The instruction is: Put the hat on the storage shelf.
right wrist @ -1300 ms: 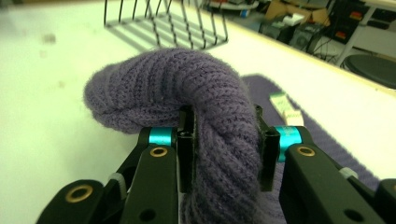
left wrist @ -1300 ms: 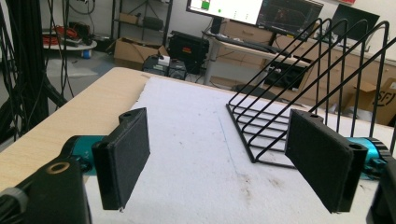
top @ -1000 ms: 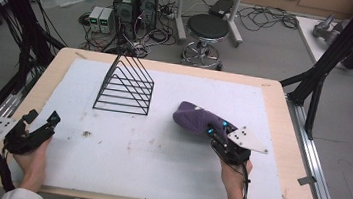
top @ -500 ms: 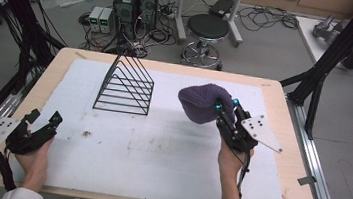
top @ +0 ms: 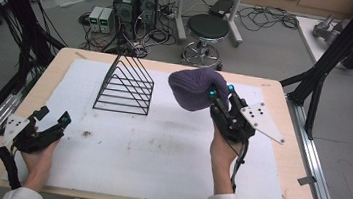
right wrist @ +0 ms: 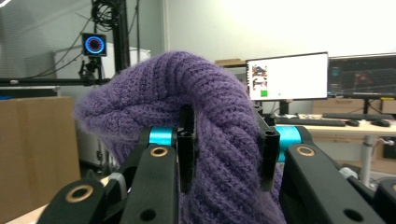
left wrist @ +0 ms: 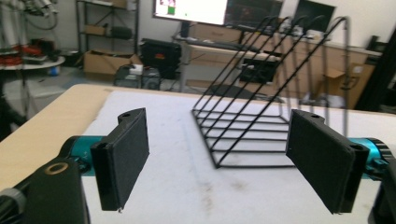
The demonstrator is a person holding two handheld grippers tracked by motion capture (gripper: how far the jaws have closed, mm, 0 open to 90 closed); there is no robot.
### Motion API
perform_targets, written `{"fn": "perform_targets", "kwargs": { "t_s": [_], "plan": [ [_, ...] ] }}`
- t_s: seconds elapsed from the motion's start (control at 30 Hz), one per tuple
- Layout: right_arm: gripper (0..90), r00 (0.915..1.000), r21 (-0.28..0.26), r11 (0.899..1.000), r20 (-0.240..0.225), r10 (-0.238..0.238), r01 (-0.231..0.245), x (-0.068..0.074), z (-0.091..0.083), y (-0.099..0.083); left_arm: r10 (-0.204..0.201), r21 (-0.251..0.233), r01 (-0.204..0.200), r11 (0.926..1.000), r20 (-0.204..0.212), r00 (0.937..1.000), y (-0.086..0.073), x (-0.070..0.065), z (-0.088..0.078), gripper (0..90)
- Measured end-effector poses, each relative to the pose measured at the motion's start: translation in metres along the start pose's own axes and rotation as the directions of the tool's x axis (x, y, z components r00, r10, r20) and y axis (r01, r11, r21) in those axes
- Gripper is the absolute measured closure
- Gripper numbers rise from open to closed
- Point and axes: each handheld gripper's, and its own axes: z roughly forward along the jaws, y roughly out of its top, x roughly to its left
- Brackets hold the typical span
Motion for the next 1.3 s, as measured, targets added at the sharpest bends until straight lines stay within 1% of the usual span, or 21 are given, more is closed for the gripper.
{"fn": "perform_targets", "kwargs": {
  "t_s": [0.07, 0.13, 0.23, 0.3, 0.33, 0.4, 0.5, 0.53, 0.57, 0.6, 0.67, 0.77, 0.83, 0.93, 0.97, 1.03, 1.13, 1.2, 1.23, 1.27, 1.3],
  "plan": [
    [69.6, 0.9998, 0.003, 1.0, -0.015, 0.01, -0.01, 0.006, 0.003, 0.002, 0.004, 0.003, -0.004, 1.0, 0.046, 0.9989, 0.003, -0.004, 0.002, 20.1],
    [69.5, 0.9994, 0.004, 1.0, -0.028, 0.02, -0.02, 0.012, 0.007, 0.004, 0.006, 0.002, -0.007, 1.0, 0.079, 0.9968, 0.006, -0.008, 0.004, 20.1],
    [69.4, 0.9985, 0.004, 1.0, -0.048, 0.026, -0.025, 0.022, 0.012, 0.007, 0.007, -0.003, -0.007, 1.0, 0.136, 0.9907, 0.012, -0.016, 0.006, 20.0],
    [69.4, 0.9979, 0.006, 1.0, -0.058, 0.027, -0.027, 0.028, 0.015, 0.008, 0.018, -0.01, -0.017, 0.9998, 0.165, 0.9861, 0.016, -0.022, 0.009, 19.5],
    [69.3, 0.9977, 0.006, 1.0, -0.06, 0.031, -0.031, 0.031, 0.016, 0.009, 0.024, -0.015, -0.021, 0.9997, 0.191, 0.9813, 0.02, -0.026, 0.011, 19.5],
    [69.4, 0.9969, 0.004, 1.0, -0.073, 0.028, -0.028, 0.039, 0.02, 0.009, 0.023, -0.008, -0.022, 0.9997, 0.24, 0.9705, 0.024, -0.032, 0.015, 19.5],
    [69.2, 0.9951, 0.003, 0.999, -0.093, 0.033, -0.033, 0.049, 0.024, 0.011, 0.02, -0.009, -0.018, 0.9998, 0.31, 0.9504, 0.032, -0.041, 0.021, 19.9],
    [69.2, 0.9946, 0.001, 0.999, -0.098, 0.035, -0.035, 0.052, 0.025, 0.012, 0.023, -0.014, -0.02, 0.9997, 0.325, 0.9454, 0.035, -0.044, 0.023, 20.0],
    [69.2, 0.9938, -0.003, 0.999, -0.104, 0.038, -0.039, 0.055, 0.026, 0.013, 0.027, -0.021, -0.021, 0.9996, 0.332, 0.9428, 0.038, -0.047, 0.025, 20.0],
    [69.2, 0.9931, -0.008, 0.999, -0.11, 0.041, -0.042, 0.057, 0.027, 0.014, 0.032, -0.027, -0.024, 0.9993, 0.344, 0.9383, 0.04, -0.05, 0.027, 20.3],
    [69.2, 0.9916, -0.009, 0.999, -0.12, 0.047, -0.049, 0.063, 0.029, 0.015, 0.041, -0.037, -0.03, 0.9989, 0.375, 0.9261, 0.044, -0.057, 0.032, 20.4],
    [69.1, 0.9885, -0.011, 0.998, -0.142, 0.052, -0.054, 0.072, 0.032, 0.017, 0.077, -0.047, -0.063, 0.9969, 0.414, 0.9071, 0.05, -0.07, 0.04, 20.3],
    [69.0, 0.9859, -0.012, 0.998, -0.157, 0.059, -0.062, 0.077, 0.034, 0.019, 0.09, -0.048, -0.077, 0.9959, 0.438, 0.8943, 0.052, -0.078, 0.044, 20.4],
    [68.9, 0.9798, -0.012, 0.997, -0.188, 0.068, -0.072, 0.086, 0.037, 0.019, 0.107, -0.05, -0.095, 0.9942, 0.466, 0.8784, 0.055, -0.089, 0.049, 20.4],
    [68.9, 0.9776, -0.01, 0.997, -0.199, 0.069, -0.073, 0.09, 0.038, 0.019, 0.113, -0.053, -0.1, 0.9936, 0.47, 0.8753, 0.057, -0.091, 0.05, 20.3],
    [68.8, 0.9722, -0.007, 0.997, -0.224, 0.069, -0.072, 0.097, 0.041, 0.019, 0.112, -0.056, -0.097, 0.9938, 0.482, 0.8691, 0.059, -0.095, 0.053, 20.3],
    [68.4, 0.9651, 0.004, 0.998, -0.254, 0.064, -0.065, 0.106, 0.044, 0.018, 0.102, -0.059, -0.083, 0.9948, 0.498, 0.8613, 0.062, -0.099, 0.055, 20.3],
    [68.3, 0.958, 0.009, 0.997, -0.278, 0.07, -0.07, 0.111, 0.046, 0.017, 0.107, -0.063, -0.086, 0.9942, 0.515, 0.8506, 0.063, -0.101, 0.056, 20.3],
    [68.3, 0.9546, 0.011, 0.998, -0.29, 0.069, -0.068, 0.114, 0.047, 0.016, 0.113, -0.067, -0.092, 0.9935, 0.526, 0.8426, 0.064, -0.103, 0.056, 21.0],
    [68.3, 0.9507, 0.016, 0.998, -0.303, 0.068, -0.066, 0.116, 0.047, 0.015, 0.123, -0.07, -0.102, 0.9923, 0.539, 0.8331, 0.064, -0.103, 0.057, 24.1],
    [68.2, 0.9472, 0.024, 0.997, -0.312, 0.072, -0.068, 0.117, 0.048, 0.015, 0.13, -0.075, -0.107, 0.9914, 0.551, 0.8246, 0.063, -0.104, 0.057, 29.5]
  ]
}}
